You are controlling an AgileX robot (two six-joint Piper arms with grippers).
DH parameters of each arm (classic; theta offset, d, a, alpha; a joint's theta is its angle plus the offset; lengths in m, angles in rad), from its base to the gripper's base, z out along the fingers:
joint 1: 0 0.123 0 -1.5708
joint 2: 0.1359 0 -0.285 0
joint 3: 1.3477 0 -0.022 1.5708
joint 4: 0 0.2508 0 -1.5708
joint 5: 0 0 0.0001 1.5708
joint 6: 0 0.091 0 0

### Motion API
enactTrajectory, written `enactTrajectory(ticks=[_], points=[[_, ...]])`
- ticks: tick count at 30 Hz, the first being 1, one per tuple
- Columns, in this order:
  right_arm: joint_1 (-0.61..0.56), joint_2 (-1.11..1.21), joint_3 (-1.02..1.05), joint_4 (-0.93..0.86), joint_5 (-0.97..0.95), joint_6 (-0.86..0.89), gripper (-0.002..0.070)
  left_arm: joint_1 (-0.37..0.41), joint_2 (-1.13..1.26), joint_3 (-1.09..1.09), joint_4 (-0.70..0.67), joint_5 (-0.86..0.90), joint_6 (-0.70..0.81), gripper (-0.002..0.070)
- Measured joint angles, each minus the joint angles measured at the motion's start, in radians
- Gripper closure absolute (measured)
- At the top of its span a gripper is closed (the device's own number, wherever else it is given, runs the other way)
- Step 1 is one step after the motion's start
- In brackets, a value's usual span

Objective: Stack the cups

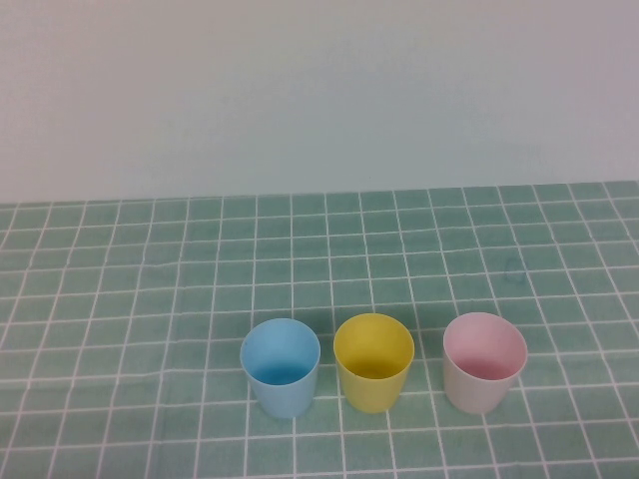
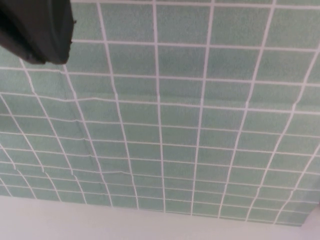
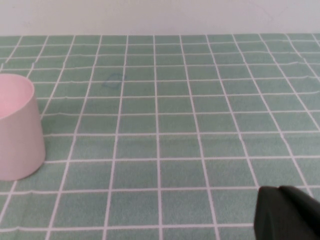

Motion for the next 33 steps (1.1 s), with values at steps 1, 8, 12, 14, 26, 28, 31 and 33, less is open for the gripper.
enactTrajectory(ticks=[1, 8, 12, 14, 26, 28, 31, 33], points=[[0.000, 0.000, 0.000, 0.000, 0.000, 0.000, 0.0678, 0.000, 0.000, 0.000, 0.000, 0.000, 0.000, 0.0676], [0.000, 0.000, 0.000, 0.000, 0.000, 0.000, 0.0678, 0.000, 0.000, 0.000, 0.000, 0.000, 0.000, 0.0676], [0.000, 0.000, 0.000, 0.000, 0.000, 0.000, 0.0678, 0.000, 0.000, 0.000, 0.000, 0.000, 0.000, 0.0676], [0.000, 0.000, 0.000, -0.005, 0.000, 0.000, 0.0678, 0.000, 0.000, 0.000, 0.000, 0.000, 0.000, 0.0676], [0.000, 0.000, 0.000, -0.022, 0.000, 0.000, 0.0678, 0.000, 0.000, 0.000, 0.017, -0.007, 0.004, 0.0676], [0.000, 0.000, 0.000, -0.022, -0.008, 0.000, 0.0678, 0.000, 0.000, 0.000, -0.002, -0.050, 0.004, 0.0676], [0.000, 0.000, 0.004, -0.022, -0.049, 0.000, 0.0678, 0.000, 0.000, 0.000, -0.009, -0.201, -0.005, 0.0676], [0.000, 0.000, 0.007, -0.022, -0.112, 0.000, 0.0678, 0.000, 0.000, 0.000, -0.039, -0.324, -0.007, 0.0676]])
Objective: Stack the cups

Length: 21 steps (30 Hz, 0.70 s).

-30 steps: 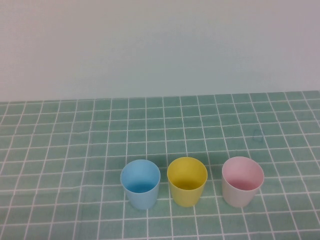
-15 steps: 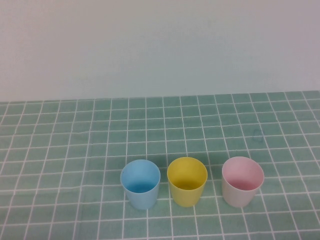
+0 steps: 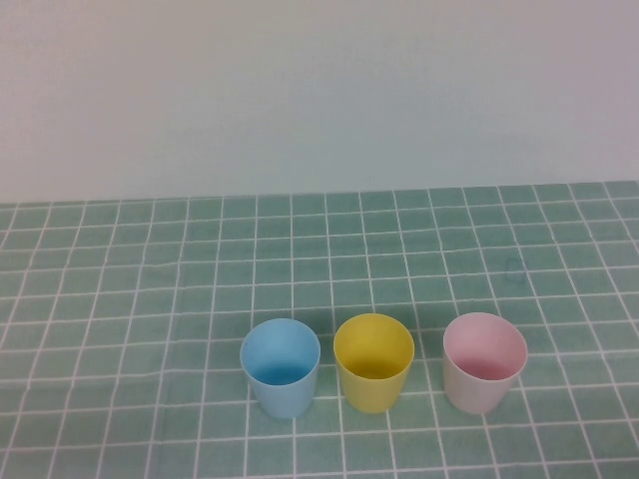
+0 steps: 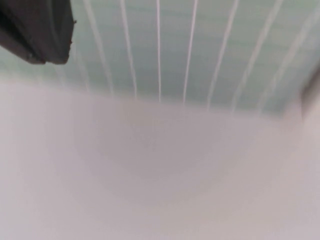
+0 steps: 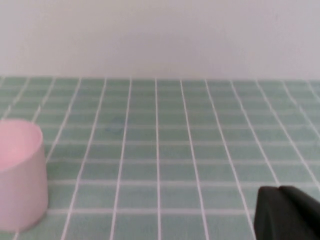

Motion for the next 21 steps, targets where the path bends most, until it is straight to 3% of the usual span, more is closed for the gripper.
enactTrajectory(ticks=[4, 8, 12, 21], points=[[0.000, 0.000, 0.000, -0.005, -0.166, 0.000, 0.0678, 0.000, 0.000, 0.000, -0.017, -0.214, 0.000, 0.0676], [0.000, 0.000, 0.000, -0.010, -0.285, -0.006, 0.0678, 0.000, 0.000, 0.000, -0.013, -0.275, 0.010, 0.0676], [0.000, 0.000, 0.000, -0.011, -0.322, -0.010, 0.0678, 0.000, 0.000, 0.000, -0.013, -0.292, 0.012, 0.0676], [0.000, 0.000, 0.000, -0.011, -0.351, -0.023, 0.0678, 0.000, 0.000, 0.000, -0.013, -0.530, -0.020, 0.0676]])
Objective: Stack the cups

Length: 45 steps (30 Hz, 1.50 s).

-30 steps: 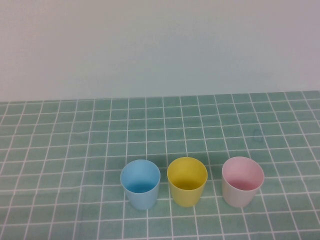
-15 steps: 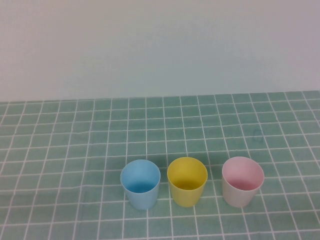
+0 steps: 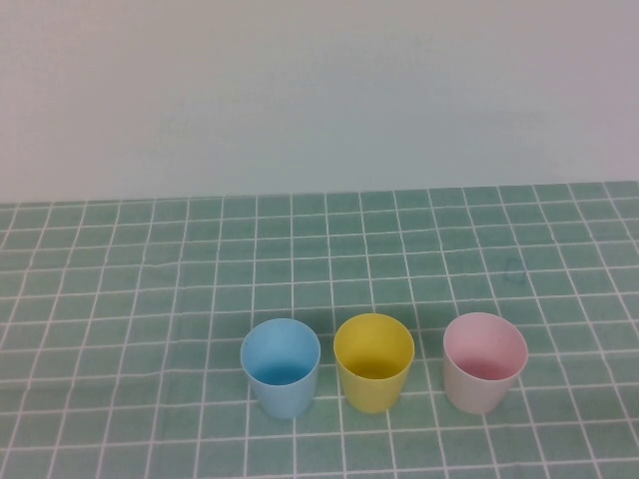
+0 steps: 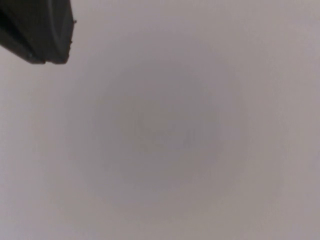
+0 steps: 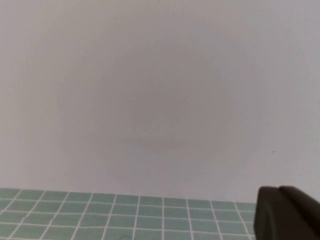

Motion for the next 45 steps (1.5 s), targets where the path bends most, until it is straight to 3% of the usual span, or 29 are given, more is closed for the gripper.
enactTrajectory(ticks=[4, 11, 15, 20, 25, 29, 33, 39, 45], points=[[0.000, 0.000, 0.000, 0.000, -0.008, 0.000, 0.0678, 0.000, 0.000, 0.000, -0.002, -0.098, -0.049, 0.0676], [0.000, 0.000, 0.000, 0.000, -0.058, 0.000, 0.0678, 0.000, 0.000, -0.007, -0.080, 0.099, -0.039, 0.0676], [0.000, 0.000, -0.017, -0.002, -0.060, 0.002, 0.0678, 0.000, 0.000, -0.098, -0.025, 0.185, -0.251, 0.0676], [0.000, 0.000, -0.184, -0.069, 0.076, 0.007, 0.0678, 0.000, 0.043, -0.345, 0.162, 0.560, -0.300, 0.0676], [0.000, 0.117, -0.399, -0.174, 0.289, 0.007, 0.0678, 0.000, 0.219, -0.559, 0.151, 0.903, -0.229, 0.0676], [0.000, 0.297, -0.512, -0.181, 0.465, 0.007, 0.0678, 0.000, 0.373, -0.617, 0.160, 0.982, -0.162, 0.0676], [0.000, 0.490, -0.566, -0.107, 0.617, 0.007, 0.0678, -0.005, 0.523, -0.599, 0.130, 0.988, -0.149, 0.0676], [0.000, 0.688, -0.570, 0.158, 0.705, -0.148, 0.0678, -0.088, 0.811, -0.736, -0.191, 1.081, 0.108, 0.0674], [0.000, 0.770, -0.570, 0.379, 0.681, -0.304, 0.0678, -0.198, 1.166, -0.946, -0.193, 1.158, 0.087, 0.0673]])
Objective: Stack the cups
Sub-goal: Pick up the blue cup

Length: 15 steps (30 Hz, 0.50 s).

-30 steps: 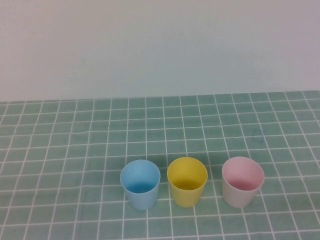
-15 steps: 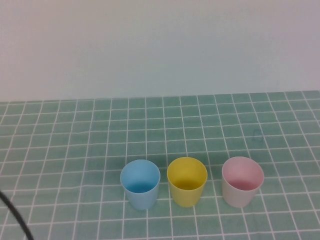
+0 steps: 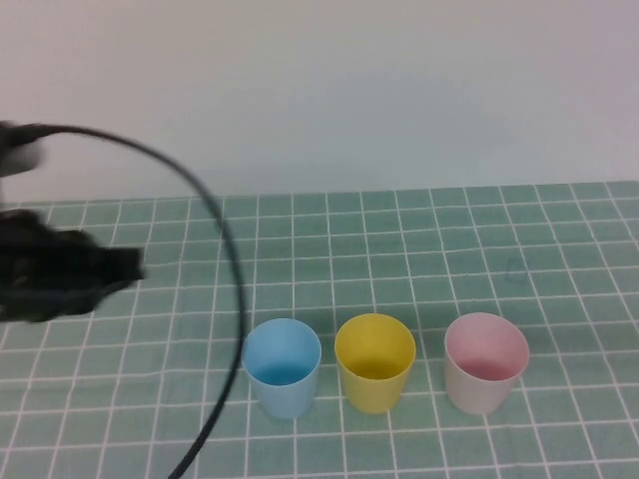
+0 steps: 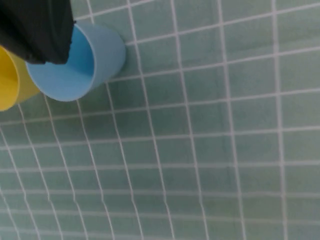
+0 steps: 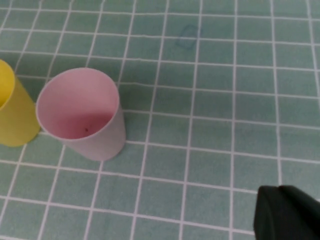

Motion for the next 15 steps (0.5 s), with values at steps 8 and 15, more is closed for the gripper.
enactTrajectory(ticks=[8, 15], points=[[0.000, 0.037, 0.000, 0.102, -0.042, -0.115, 0.0678, -0.138, 0.398, -0.303, 0.057, 0.222, -0.084, 0.0674], [0.000, 0.037, 0.000, 0.102, -0.053, -0.119, 0.0678, -0.267, 0.541, -0.449, 0.332, 0.305, -0.257, 0.0604]])
